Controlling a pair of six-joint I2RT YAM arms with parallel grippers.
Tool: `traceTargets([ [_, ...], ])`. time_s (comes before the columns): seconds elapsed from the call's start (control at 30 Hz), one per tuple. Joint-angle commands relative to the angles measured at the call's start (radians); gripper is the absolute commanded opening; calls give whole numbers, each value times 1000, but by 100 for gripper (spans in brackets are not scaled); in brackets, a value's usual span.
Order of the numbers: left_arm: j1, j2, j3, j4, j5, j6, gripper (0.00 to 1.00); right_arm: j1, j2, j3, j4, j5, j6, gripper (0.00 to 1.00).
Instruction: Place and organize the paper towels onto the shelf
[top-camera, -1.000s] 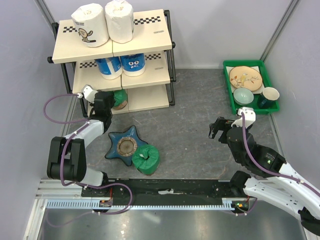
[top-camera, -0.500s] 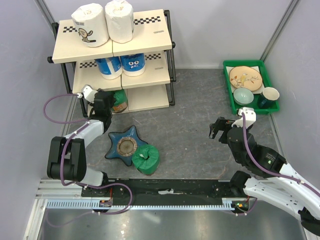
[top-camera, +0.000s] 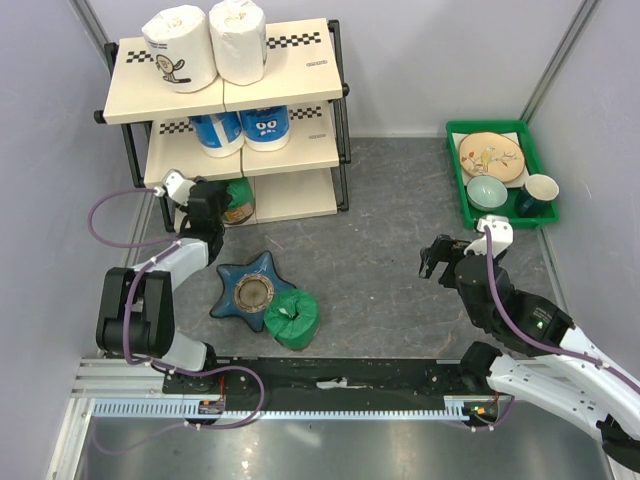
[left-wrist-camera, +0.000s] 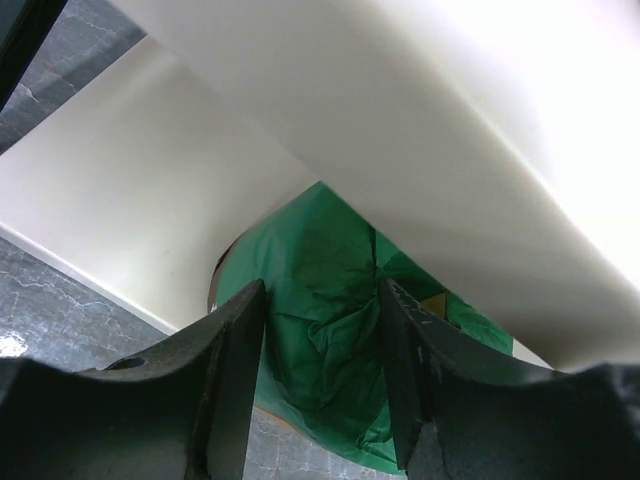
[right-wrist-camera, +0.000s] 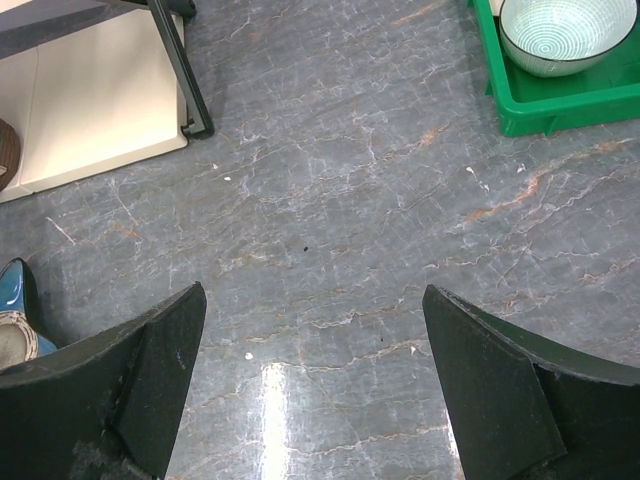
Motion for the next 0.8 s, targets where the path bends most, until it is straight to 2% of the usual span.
traceTargets([
  [0.0, 10, -9, -17, 122, -27, -62, 58, 3, -18, 4, -13, 28, -1, 98],
  [0.13, 11, -70, -45, 125, -5, -77, 74, 2, -16, 1, -11, 24, 9, 98],
  [0.23, 11, -105, -66, 105, 12, -102, 81, 2, -10, 3, -13, 19, 14, 98],
  [0.6, 11, -298, -162, 58, 72, -143, 87, 2, -16, 16, -13, 7, 3, 98],
  [0.73, 11, -390, -181, -39, 121, -114, 88, 2, 31, 29, 29, -86, -78, 98],
  [0.77, 11, -414, -178, -70, 131, -85, 88, 2, 51, 36, 38, -155, -99, 98],
])
